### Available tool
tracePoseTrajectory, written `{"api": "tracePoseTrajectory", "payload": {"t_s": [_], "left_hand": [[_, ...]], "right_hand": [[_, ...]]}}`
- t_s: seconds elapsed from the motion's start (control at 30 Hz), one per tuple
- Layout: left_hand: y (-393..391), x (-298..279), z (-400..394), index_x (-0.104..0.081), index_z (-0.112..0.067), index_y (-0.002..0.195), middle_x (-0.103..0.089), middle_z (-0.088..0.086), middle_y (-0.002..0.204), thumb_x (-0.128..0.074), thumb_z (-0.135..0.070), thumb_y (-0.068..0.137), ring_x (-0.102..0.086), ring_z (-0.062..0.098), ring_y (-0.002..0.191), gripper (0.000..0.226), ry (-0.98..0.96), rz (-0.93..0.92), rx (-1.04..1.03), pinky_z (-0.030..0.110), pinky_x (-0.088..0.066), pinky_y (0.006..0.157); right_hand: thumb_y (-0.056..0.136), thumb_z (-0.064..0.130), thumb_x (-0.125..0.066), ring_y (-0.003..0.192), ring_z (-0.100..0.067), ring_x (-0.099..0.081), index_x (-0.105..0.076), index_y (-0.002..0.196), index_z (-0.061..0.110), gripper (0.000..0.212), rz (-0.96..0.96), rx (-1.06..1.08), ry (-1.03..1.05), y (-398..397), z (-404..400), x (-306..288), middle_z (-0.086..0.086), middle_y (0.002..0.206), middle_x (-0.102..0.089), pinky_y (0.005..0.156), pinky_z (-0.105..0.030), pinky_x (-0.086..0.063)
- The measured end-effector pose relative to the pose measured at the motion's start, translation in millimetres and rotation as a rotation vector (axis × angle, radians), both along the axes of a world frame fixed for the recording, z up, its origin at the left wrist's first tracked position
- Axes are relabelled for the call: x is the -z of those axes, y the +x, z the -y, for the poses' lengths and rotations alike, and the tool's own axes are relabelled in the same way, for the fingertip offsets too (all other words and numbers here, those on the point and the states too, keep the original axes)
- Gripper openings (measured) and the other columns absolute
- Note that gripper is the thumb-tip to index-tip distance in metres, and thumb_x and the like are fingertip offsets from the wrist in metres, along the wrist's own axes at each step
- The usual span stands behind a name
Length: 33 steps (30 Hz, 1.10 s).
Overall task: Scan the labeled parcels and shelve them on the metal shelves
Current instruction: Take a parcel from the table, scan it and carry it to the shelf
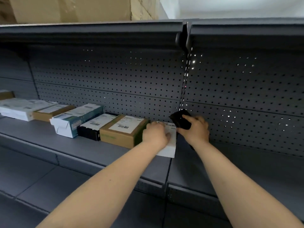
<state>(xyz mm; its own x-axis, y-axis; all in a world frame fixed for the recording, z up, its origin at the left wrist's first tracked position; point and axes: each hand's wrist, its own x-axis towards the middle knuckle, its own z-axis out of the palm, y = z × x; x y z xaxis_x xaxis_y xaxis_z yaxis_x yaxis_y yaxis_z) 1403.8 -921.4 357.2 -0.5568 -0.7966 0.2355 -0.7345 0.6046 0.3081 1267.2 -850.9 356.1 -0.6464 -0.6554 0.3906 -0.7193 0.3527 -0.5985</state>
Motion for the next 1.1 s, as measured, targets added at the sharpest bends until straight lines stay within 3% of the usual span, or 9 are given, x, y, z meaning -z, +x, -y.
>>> {"api": "tracePoseTrajectory", "payload": {"t_s": [0.1,0.23,0.47,0.63,0.83,1.1], "left_hand": [[-7.8,25.0,-20.5,-0.049,-0.018,0.139,-0.050,0.011,0.136,-0.044,-0.063,0.094,-0.042,0.033,0.126,0.064,-0.219,0.170,0.161,0.045,-0.034,0.096],[8.1,42.4,-7.3,-0.043,-0.017,0.144,-0.051,0.012,0.138,-0.043,-0.063,0.096,-0.042,0.032,0.126,0.067,-0.360,0.223,0.232,0.047,-0.028,0.101],[33.8,43.5,29.6,-0.027,-0.019,0.154,-0.038,0.009,0.153,-0.034,-0.063,0.099,-0.036,0.028,0.137,0.071,-0.370,0.314,0.275,0.050,-0.022,0.108],[24.0,31.0,17.3,-0.034,-0.019,0.150,-0.047,0.012,0.143,-0.031,-0.060,0.101,-0.040,0.033,0.129,0.065,-0.392,0.295,0.318,0.049,-0.028,0.104],[-37.6,21.8,-65.7,-0.039,-0.021,0.148,-0.048,0.012,0.142,-0.038,-0.052,0.101,-0.039,0.032,0.129,0.056,-0.462,0.179,0.603,0.052,-0.026,0.109],[-161.6,11.7,-267.0,-0.051,-0.021,0.136,-0.044,0.010,0.142,-0.042,-0.047,0.100,-0.034,0.035,0.131,0.045,-0.482,0.109,0.887,0.053,-0.032,0.103]], "right_hand": [[0.082,0.040,-0.073,0.132,-0.030,-0.029,-0.047,0.141,0.040,0.064,0.014,0.065,0.005,11.6,-2.4,0.0,-0.007,0.144,-0.037,0.108,-0.046,-0.032],[0.083,0.044,-0.072,0.132,-0.031,-0.029,-0.046,0.142,0.040,0.065,-0.014,0.129,0.022,29.3,-11.9,0.0,-0.008,0.141,-0.039,0.107,-0.044,-0.031],[0.082,0.044,-0.073,0.131,-0.029,-0.028,-0.047,0.142,0.040,0.065,-0.012,0.232,0.008,51.5,-29.7,6.2,-0.006,0.140,-0.039,0.107,-0.046,-0.033],[0.082,0.045,-0.072,0.127,-0.033,-0.032,-0.046,0.142,0.041,0.065,-0.053,0.343,0.056,50.5,-65.4,10.8,-0.008,0.138,-0.040,0.102,-0.048,-0.035],[0.082,0.045,-0.072,0.126,-0.033,-0.033,-0.046,0.142,0.040,0.065,-0.086,0.509,0.105,18.5,-159.2,10.8,-0.008,0.138,-0.039,0.102,-0.047,-0.034],[0.081,0.044,-0.072,0.125,-0.032,-0.034,-0.050,0.138,0.041,0.061,-0.056,0.837,0.088,-57.4,-368.6,5.5,-0.005,0.129,-0.041,0.101,-0.049,-0.037]]}}
